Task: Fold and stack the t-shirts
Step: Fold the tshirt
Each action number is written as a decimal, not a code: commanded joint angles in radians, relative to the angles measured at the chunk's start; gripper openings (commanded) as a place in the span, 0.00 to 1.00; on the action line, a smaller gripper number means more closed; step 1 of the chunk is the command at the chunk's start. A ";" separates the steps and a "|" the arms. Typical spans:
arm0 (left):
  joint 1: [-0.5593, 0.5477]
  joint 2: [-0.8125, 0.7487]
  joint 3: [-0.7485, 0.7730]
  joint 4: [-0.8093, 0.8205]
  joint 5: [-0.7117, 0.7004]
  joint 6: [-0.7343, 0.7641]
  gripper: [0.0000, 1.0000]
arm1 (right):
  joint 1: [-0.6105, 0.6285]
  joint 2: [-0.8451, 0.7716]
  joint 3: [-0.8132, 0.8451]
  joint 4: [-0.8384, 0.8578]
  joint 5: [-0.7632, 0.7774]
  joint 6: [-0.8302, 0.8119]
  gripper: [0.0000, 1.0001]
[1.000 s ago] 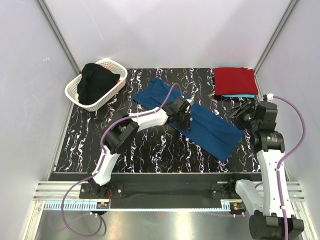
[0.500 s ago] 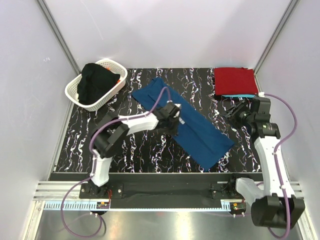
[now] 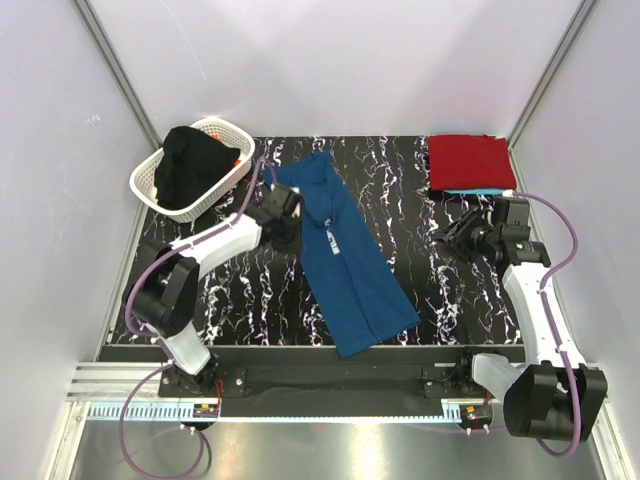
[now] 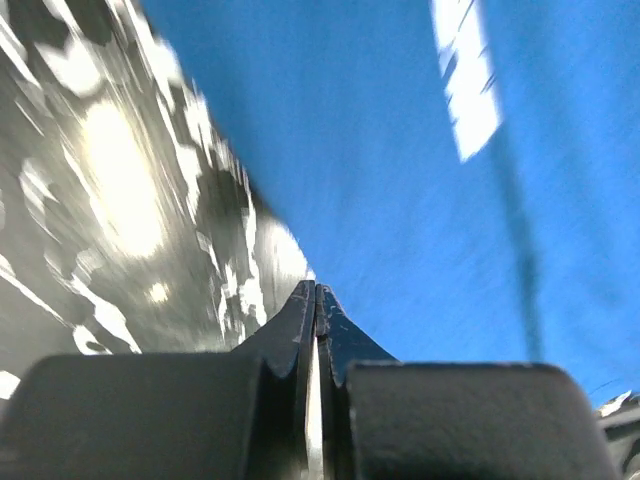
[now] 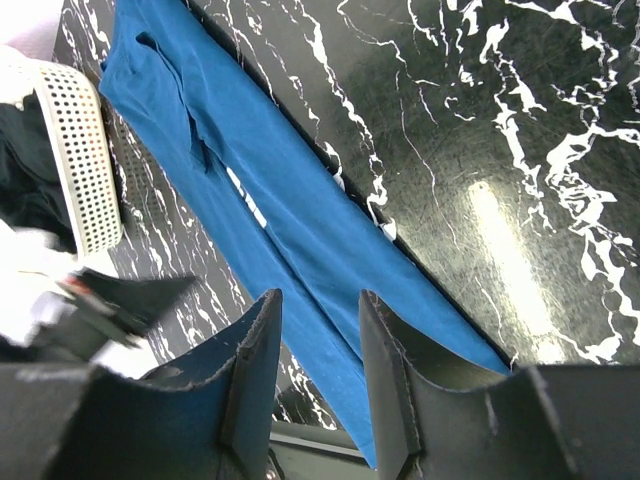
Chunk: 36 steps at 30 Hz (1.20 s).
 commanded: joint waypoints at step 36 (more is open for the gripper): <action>0.297 0.995 1.261 0.132 0.348 0.032 0.07 | 0.120 0.438 -0.021 0.320 -0.022 0.002 0.39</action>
